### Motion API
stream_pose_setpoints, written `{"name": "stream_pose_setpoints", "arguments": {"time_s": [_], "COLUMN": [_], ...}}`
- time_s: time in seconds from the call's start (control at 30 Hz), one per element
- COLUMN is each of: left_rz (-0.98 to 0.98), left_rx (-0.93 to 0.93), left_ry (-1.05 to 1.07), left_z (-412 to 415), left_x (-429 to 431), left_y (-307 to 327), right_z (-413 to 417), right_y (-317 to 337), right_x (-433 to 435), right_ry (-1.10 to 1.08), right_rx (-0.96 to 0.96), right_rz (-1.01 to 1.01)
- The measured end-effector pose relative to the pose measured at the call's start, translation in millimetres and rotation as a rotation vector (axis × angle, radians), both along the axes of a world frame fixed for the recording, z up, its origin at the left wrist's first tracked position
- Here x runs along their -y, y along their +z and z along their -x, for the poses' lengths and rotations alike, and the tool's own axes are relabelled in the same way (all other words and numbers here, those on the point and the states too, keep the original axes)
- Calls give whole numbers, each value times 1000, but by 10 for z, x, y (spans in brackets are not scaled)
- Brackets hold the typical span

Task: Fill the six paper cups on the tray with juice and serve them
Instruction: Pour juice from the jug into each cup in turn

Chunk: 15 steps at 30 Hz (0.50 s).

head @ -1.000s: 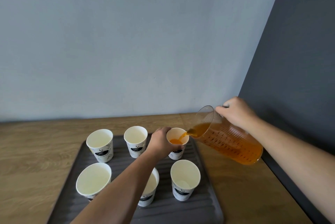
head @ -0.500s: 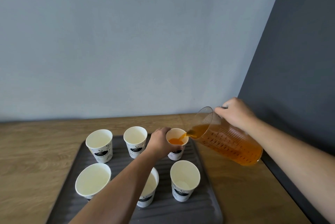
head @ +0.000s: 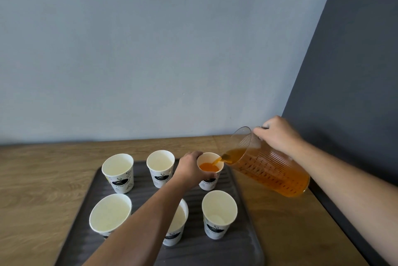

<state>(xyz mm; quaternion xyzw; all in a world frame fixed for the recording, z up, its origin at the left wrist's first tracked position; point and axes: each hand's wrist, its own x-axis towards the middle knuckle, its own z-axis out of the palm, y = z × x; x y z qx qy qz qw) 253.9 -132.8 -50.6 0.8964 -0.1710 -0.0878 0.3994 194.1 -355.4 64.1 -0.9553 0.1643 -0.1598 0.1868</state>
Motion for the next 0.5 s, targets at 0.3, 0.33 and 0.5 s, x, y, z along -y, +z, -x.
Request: {"name": "stream_pose_setpoints", "arguments": {"time_s": [0.3, 0.33, 0.5], "left_rz": [1, 4, 18], "left_rx": [1, 5, 10], "left_ry": [2, 1, -1], "left_z": [-3, -4, -2], "left_x": [-7, -9, -8], "left_y": [-4, -2, 8], "right_z": [34, 45, 117], "right_y": [-42, -49, -56], "right_x": [17, 16, -9], "right_ry": [-40, -50, -80], "right_rx": [31, 41, 106], "right_rz": [-91, -110, -218]}}
